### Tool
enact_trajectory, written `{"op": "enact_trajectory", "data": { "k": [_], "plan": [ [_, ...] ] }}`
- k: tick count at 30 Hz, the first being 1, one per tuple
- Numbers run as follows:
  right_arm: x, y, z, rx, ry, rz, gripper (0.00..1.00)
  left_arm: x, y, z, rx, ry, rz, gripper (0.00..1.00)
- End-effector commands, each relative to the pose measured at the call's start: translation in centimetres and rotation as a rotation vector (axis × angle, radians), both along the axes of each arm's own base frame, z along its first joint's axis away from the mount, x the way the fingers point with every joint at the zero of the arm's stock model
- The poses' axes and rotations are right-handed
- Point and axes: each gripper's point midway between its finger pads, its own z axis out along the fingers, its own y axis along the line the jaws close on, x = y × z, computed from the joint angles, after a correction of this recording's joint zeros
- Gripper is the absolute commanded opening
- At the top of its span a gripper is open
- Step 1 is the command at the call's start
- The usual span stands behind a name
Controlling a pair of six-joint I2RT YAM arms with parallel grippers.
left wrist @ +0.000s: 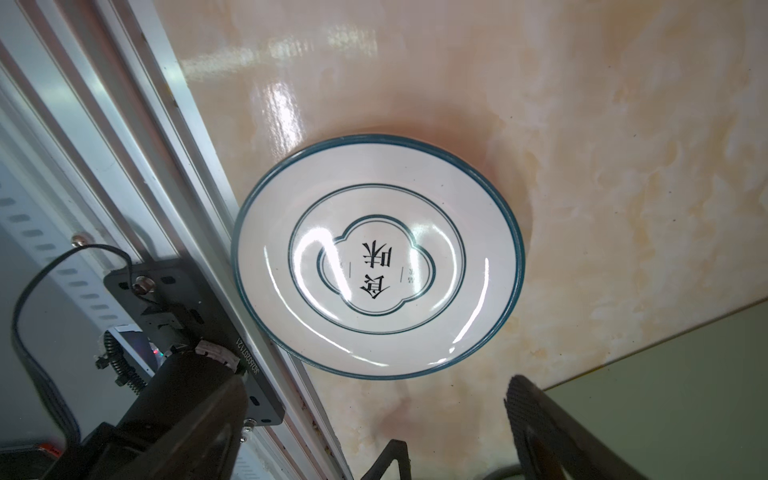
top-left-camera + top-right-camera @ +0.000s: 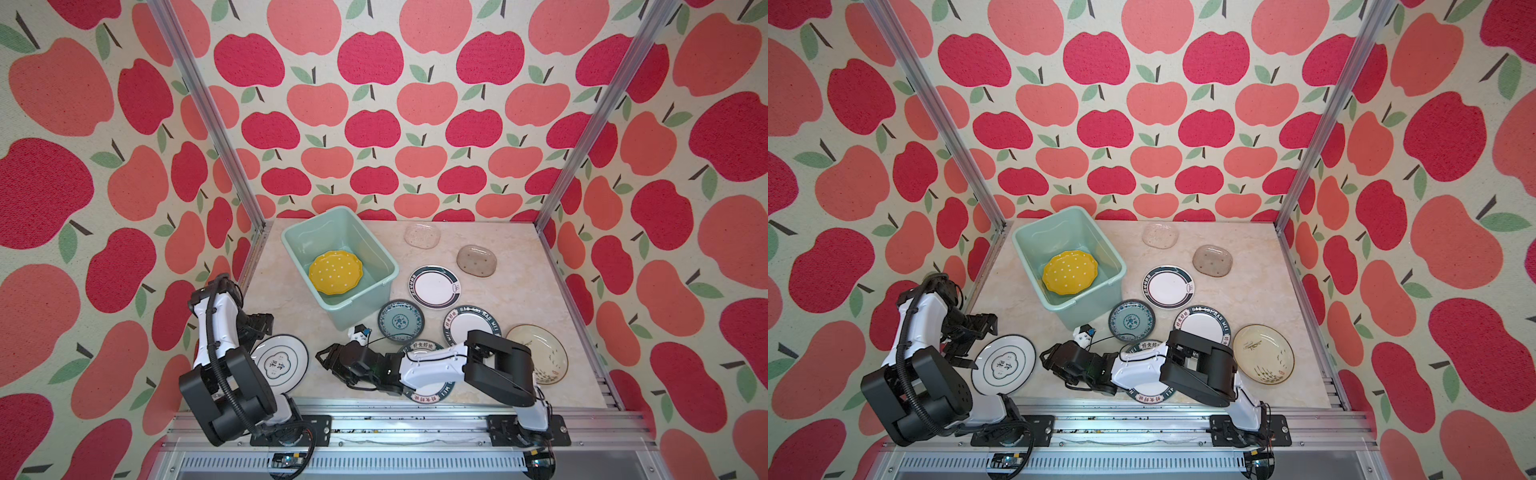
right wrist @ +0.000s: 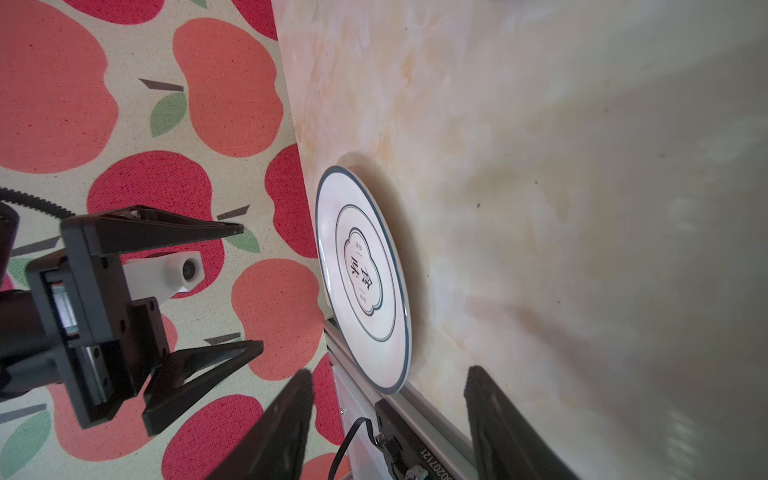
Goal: Place the plates into the plastic bin on the countertop
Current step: 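Move the right gripper to the white plate's edge nearest the robot and grip it, then tilt the white plate upright with the right gripper while the left arm draws back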
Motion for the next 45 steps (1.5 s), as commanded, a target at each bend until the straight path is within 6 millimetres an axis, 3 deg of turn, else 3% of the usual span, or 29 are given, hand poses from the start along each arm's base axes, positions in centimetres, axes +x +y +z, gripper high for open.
{"op": "enact_trajectory", "data": {
  "k": [1, 9, 17, 31, 45],
  "plan": [
    [-1.1, 1.3, -1.4, -0.002, 0.086, 0.022, 0.61, -0.3, -0.2, -0.7, -0.023, 0.007, -0.018, 0.99],
    [-2.0, 3.2, -3.5, -0.029, 0.178, 0.047, 0.58, -0.4, -1.1, -0.3, -0.042, -0.036, 0.018, 0.99],
    [-2.9, 5.6, -4.4, -0.032, 0.221, 0.081, 0.5, -1.4, -2.1, 0.8, -0.038, -0.072, 0.048, 0.99],
    [-3.2, 5.2, -5.1, -0.136, 0.238, 0.092, 0.29, -2.4, -3.3, 4.3, -0.009, -0.182, 0.118, 1.0],
    [-2.2, 6.0, -6.6, -0.15, 0.254, 0.058, 0.23, -1.7, -3.5, 6.9, -0.004, -0.269, 0.11, 1.0]
  ]
}}
